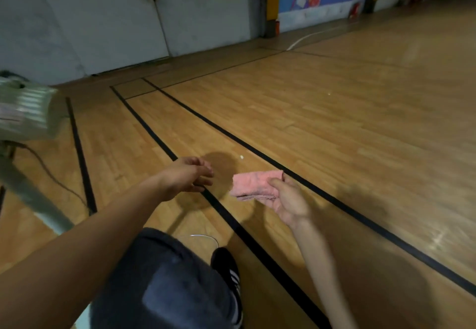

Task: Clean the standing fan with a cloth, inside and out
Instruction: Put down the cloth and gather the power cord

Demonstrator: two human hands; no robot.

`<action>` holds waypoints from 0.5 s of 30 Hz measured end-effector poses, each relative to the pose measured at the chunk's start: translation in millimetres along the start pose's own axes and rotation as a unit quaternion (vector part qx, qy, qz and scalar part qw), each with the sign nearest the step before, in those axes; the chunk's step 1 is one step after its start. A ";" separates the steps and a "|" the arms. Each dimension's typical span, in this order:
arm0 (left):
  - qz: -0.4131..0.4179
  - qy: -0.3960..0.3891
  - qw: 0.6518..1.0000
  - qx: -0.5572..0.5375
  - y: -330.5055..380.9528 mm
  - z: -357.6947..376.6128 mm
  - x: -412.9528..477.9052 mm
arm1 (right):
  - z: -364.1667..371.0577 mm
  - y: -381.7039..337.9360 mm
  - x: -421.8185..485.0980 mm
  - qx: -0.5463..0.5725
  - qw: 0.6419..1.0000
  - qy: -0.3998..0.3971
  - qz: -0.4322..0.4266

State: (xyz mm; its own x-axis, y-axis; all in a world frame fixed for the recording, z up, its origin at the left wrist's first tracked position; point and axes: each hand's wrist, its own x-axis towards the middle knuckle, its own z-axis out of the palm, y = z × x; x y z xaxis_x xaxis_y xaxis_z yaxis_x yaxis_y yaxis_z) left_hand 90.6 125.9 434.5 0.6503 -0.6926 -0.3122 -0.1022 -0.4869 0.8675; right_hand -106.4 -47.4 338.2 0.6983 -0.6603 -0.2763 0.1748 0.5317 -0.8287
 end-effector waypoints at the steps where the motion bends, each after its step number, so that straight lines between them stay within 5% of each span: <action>1: -0.011 -0.002 1.000 0.011 -2.2 3.3 7.6 | -6.2 4.7 2.7 -0.004 1.000 0.013 0.010; 11: -0.101 -0.166 0.976 0.093 -52.1 135.6 59.1 | -87.3 59.2 7.9 -0.015 0.989 0.118 0.090; 15: -0.148 -0.160 0.971 0.101 -83.3 165.5 61.9 | -117.1 88.9 17.7 -0.094 0.953 0.225 0.179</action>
State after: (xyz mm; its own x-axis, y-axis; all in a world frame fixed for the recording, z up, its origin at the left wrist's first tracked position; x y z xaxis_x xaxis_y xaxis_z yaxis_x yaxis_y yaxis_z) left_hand 14.8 35.6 278.7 0.4100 -0.6198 -0.6691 -0.1122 -0.7623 0.6374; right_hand -159.8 -73.9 202.6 0.3146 -0.6377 -0.7031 -0.1755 0.6888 -0.7034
